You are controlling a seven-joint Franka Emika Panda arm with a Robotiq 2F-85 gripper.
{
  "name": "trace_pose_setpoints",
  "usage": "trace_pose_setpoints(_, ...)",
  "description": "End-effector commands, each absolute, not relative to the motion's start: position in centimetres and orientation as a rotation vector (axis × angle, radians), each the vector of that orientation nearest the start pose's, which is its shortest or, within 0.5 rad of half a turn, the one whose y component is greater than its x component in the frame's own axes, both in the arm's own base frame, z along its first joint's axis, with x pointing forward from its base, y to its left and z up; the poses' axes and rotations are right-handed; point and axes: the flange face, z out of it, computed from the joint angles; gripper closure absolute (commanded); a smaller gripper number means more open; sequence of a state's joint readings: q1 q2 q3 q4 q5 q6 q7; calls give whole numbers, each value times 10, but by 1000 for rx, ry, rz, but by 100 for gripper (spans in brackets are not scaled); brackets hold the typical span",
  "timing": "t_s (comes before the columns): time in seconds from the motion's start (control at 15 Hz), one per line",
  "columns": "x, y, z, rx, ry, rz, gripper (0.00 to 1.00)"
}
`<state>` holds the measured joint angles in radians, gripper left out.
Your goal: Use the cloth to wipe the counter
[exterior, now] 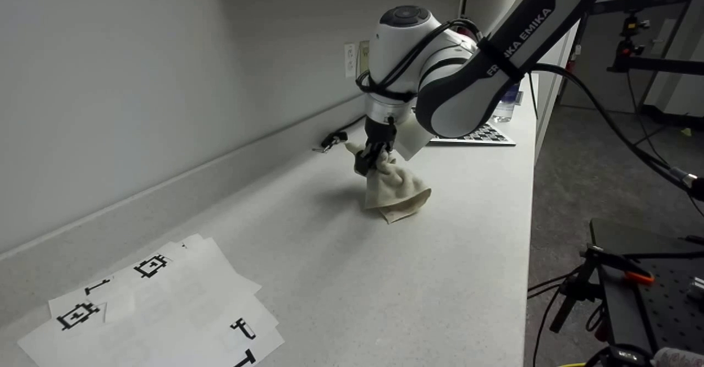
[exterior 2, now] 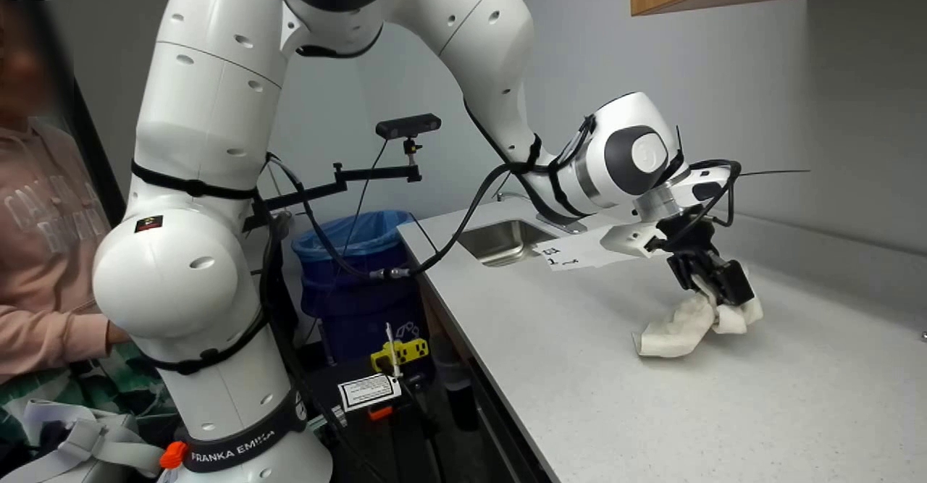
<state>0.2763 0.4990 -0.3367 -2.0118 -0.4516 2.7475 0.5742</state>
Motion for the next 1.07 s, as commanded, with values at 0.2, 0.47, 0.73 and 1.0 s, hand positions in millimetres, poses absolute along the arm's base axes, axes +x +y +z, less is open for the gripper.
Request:
trace_pose_setpoints(0.2, 638, -2, 191, -3324, 372, -508, 96)
trace_pose_setpoints(0.47, 652, -10, 159, -3333, 396, -483, 96)
trace_pose_setpoints(0.73, 659, -1, 153, -3269, 423, -473, 96)
trace_pose_setpoints(1.0, 656, 52, 161, -3174, 287, -434, 96)
